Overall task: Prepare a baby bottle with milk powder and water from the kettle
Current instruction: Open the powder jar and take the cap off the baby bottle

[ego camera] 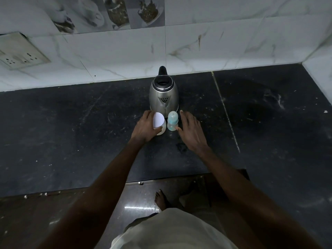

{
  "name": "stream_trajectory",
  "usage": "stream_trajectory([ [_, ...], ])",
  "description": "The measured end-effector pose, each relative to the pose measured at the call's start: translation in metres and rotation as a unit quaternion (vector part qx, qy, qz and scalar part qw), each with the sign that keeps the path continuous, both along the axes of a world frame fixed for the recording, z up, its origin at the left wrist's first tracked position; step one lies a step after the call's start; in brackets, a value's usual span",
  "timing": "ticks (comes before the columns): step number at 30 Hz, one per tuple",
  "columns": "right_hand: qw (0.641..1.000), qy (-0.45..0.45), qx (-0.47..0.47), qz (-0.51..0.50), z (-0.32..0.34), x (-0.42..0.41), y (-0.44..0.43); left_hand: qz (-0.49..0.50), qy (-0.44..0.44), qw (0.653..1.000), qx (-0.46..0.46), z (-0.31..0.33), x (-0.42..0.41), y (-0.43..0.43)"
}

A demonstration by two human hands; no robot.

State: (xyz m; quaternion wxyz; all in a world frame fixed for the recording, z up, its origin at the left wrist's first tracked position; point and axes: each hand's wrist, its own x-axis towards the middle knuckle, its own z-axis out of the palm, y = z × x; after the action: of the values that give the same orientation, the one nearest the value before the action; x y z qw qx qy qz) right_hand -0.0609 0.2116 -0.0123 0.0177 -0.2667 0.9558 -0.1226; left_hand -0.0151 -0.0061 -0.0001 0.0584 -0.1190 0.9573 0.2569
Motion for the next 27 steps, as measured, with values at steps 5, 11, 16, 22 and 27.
stream_trajectory([
  [5, 0.998, 0.030, -0.043, 0.043, -0.014, 0.020, 0.001, -0.014, 0.010, 1.000, 0.009, -0.006, 0.021, -0.007],
  [11, 0.992, -0.080, -0.051, 0.087, -0.026, 0.046, -0.010, -0.029, 0.021, 0.999, 0.016, -0.011, 0.046, -0.006],
  [16, 0.977, -0.178, -0.079, 0.091, -0.036, 0.062, -0.015, -0.034, 0.044, 0.998, 0.017, -0.020, 0.071, -0.001],
  [22, 0.957, -0.249, -0.137, 0.064, -0.039, 0.080, -0.018, -0.028, 0.057, 0.998, 0.024, -0.027, 0.092, 0.007],
  [27, 0.949, -0.263, -0.166, 0.042, -0.041, 0.092, -0.019, -0.048, 0.066, 0.996, 0.035, -0.029, 0.102, 0.005],
])
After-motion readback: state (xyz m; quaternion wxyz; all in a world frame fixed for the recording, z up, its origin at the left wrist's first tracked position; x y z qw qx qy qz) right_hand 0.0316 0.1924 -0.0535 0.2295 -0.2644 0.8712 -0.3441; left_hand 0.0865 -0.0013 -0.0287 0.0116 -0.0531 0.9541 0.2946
